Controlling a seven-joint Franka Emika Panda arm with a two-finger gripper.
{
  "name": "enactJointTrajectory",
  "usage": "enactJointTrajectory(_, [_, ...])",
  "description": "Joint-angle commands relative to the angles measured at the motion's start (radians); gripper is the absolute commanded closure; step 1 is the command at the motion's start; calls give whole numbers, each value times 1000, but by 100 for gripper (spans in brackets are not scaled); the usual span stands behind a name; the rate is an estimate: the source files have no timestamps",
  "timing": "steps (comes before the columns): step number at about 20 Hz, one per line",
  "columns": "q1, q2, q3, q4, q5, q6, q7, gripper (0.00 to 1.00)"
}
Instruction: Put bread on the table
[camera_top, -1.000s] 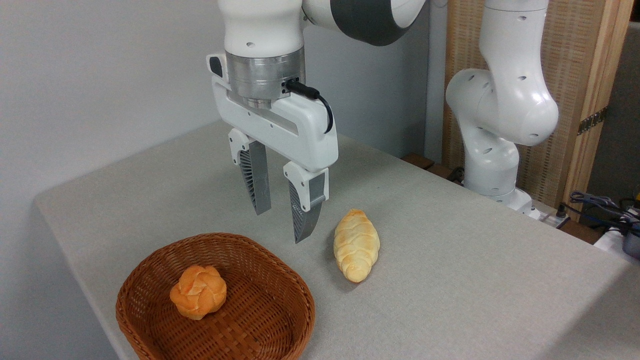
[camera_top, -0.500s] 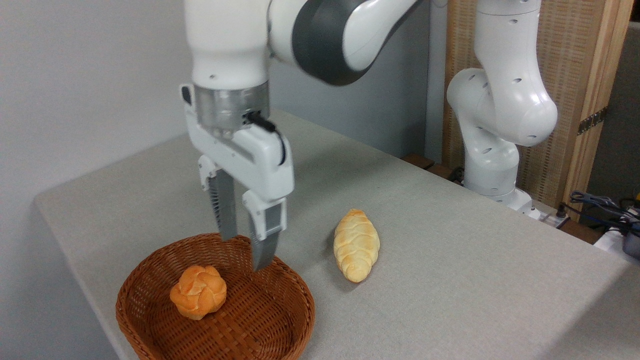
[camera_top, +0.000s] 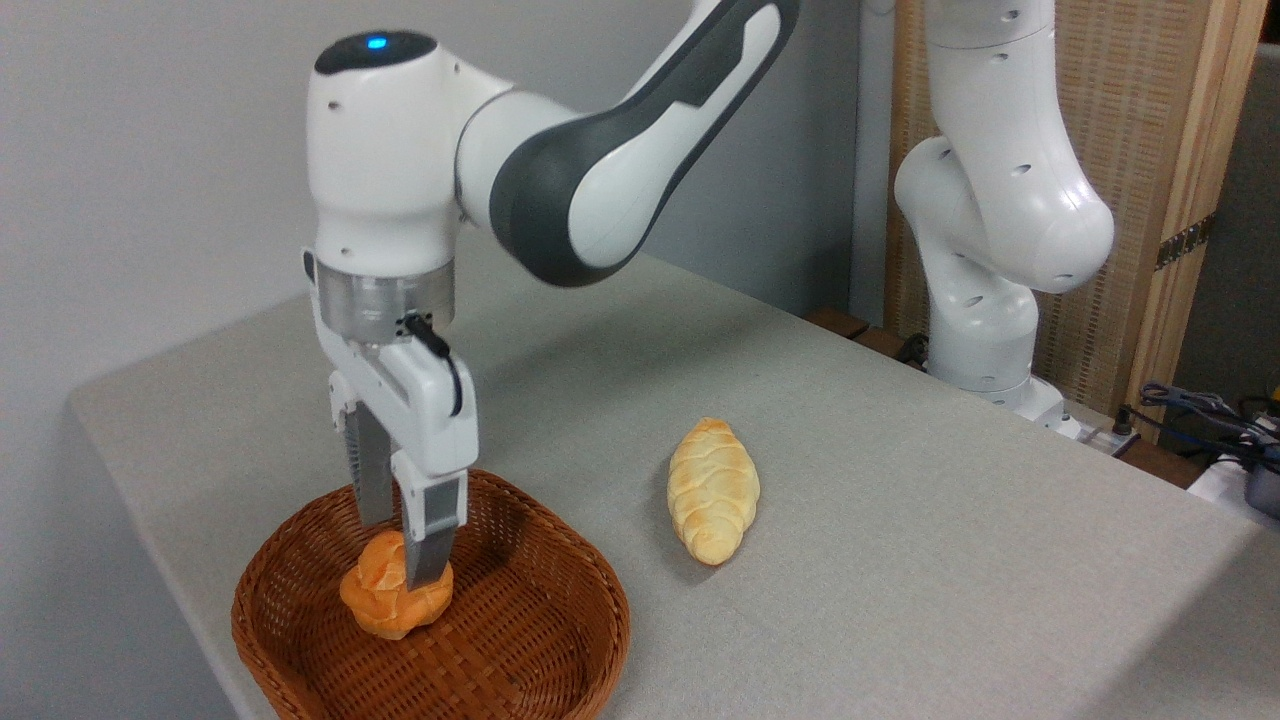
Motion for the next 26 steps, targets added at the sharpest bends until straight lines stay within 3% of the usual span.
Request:
enactJointTrajectory(1, [-1, 47, -2, 9, -11, 57, -19, 0])
enactJointTrajectory(9, [-3, 88, -2, 8, 2, 82, -10, 0])
enactJointTrajectory(10, [-3, 88, -2, 8, 5, 82, -6, 5])
enactJointTrajectory(13, [-1, 87, -2, 9, 25, 82, 5, 47])
enactJointTrajectory(14, [0, 85, -1, 9, 25, 82, 8, 54])
enactJointTrajectory(26, [3, 76, -1, 11, 23, 79, 13, 48])
